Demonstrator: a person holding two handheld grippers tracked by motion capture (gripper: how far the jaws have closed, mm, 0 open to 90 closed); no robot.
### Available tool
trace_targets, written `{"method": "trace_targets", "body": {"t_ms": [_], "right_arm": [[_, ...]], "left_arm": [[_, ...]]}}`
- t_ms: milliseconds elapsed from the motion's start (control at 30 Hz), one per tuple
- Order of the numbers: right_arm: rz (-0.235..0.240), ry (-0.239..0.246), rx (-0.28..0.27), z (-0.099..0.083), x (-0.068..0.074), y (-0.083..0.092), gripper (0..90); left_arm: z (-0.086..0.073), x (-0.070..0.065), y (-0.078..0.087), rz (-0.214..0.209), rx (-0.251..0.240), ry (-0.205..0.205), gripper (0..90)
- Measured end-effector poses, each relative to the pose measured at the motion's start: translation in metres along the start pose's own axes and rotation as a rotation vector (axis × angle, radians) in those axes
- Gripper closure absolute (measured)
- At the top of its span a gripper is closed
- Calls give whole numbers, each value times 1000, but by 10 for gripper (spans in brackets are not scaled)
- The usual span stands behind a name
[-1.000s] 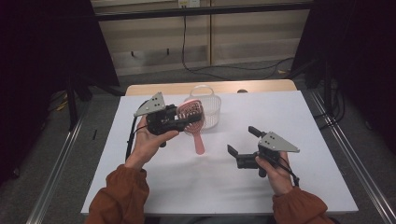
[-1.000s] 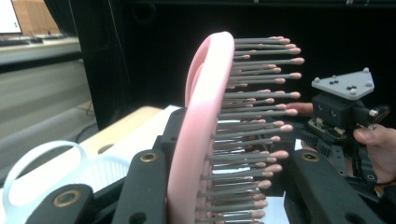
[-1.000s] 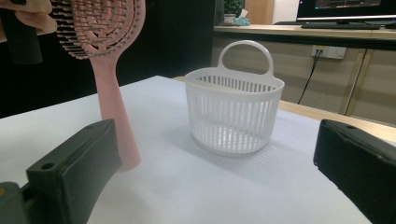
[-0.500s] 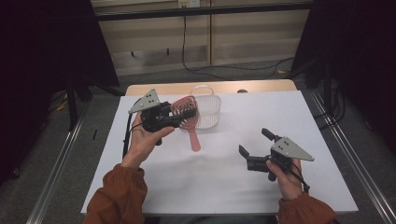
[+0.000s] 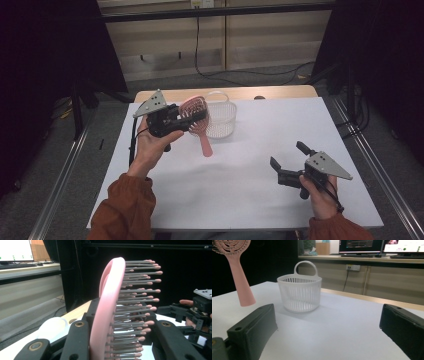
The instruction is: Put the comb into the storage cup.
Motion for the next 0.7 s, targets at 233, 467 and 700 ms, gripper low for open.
{"method": "trace_targets", "body": {"t_ms": [233,467,700], "right_arm": [[-30,3,4,-4,-10,11,0],[-25,27,1,-8,-15,18,0],[-31,34,0,-15,-16,18,0]], "left_arm": [[2,6,-5,4,6,-4,629],[9,14,-8,20,9,-13,628],[19,24,-12,36,-20,-15,629]]}}
Point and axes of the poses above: each handheld gripper's, and its own axes: y roughly backward along the jaws, z roughly out of its top, x roughly to its left, the point moved 7 cm from there along -y, roughly forward along the jaws, and after that the axes turned 13 degrees about -z, right-handed, at the moved point
